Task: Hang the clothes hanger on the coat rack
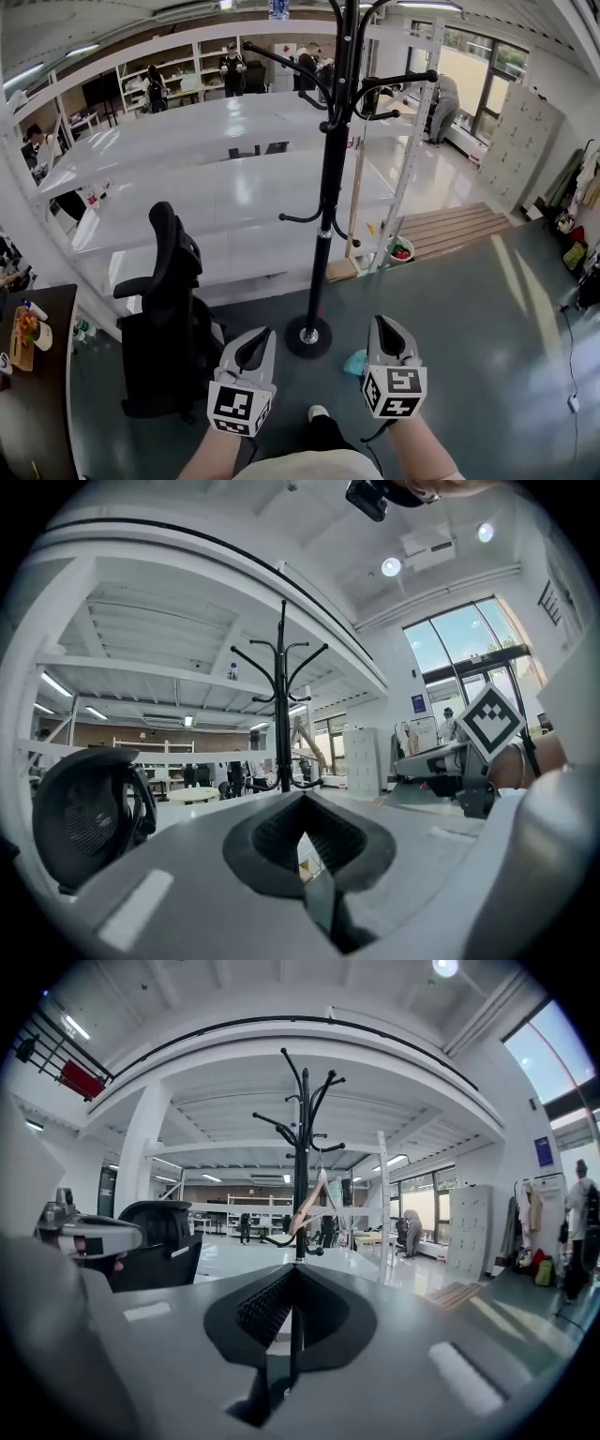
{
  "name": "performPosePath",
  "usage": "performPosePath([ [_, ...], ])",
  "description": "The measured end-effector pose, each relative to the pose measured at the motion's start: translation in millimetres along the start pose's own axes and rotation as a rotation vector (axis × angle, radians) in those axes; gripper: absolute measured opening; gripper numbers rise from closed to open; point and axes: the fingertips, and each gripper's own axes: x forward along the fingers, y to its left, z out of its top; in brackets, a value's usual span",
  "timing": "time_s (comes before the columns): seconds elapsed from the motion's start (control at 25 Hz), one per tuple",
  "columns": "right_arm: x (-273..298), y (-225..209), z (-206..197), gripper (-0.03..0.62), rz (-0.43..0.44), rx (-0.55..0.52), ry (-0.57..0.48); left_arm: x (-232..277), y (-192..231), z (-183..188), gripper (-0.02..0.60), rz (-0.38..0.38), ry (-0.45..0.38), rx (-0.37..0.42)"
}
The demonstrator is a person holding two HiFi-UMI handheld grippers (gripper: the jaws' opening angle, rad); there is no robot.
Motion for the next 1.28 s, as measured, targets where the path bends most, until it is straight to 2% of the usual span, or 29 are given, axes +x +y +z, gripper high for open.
performPosePath([
  [0.16, -45, 19, -18, 0.026, -0.015, -0.004, 0.015, -37, -21, -2, 0.0, -0.034, -0.002, 0.004],
  [0.4, -113, 37, -39, 0.026, -0.023, 0.012, 0.025, -90, -52, -19, 0.0, -0.059, 0.04, -0.021],
  [0.68, -179, 42, -54, 0.026, 0.007, 0.029, 0.055, -137, -88, -9, 0.0, -0.046, 0.026, -0.015],
  [0.84, -220, 43, -64, 0.026, 0.056, 0.029, 0.074, -165, -124, -6, 0.0, -0.037, 0.028, 0.005],
  [1.04, -275, 36, -70, 0.026, 0.071, 0.009, 0.066, -199, -177, -1, 0.0, -0.039, 0.029, -0.017],
  [1.28, -344, 26, -88, 0.026, 0.088, 0.011, 0.073, -244, -241, 0, 0.0, -0.043, 0.038, -0.007],
])
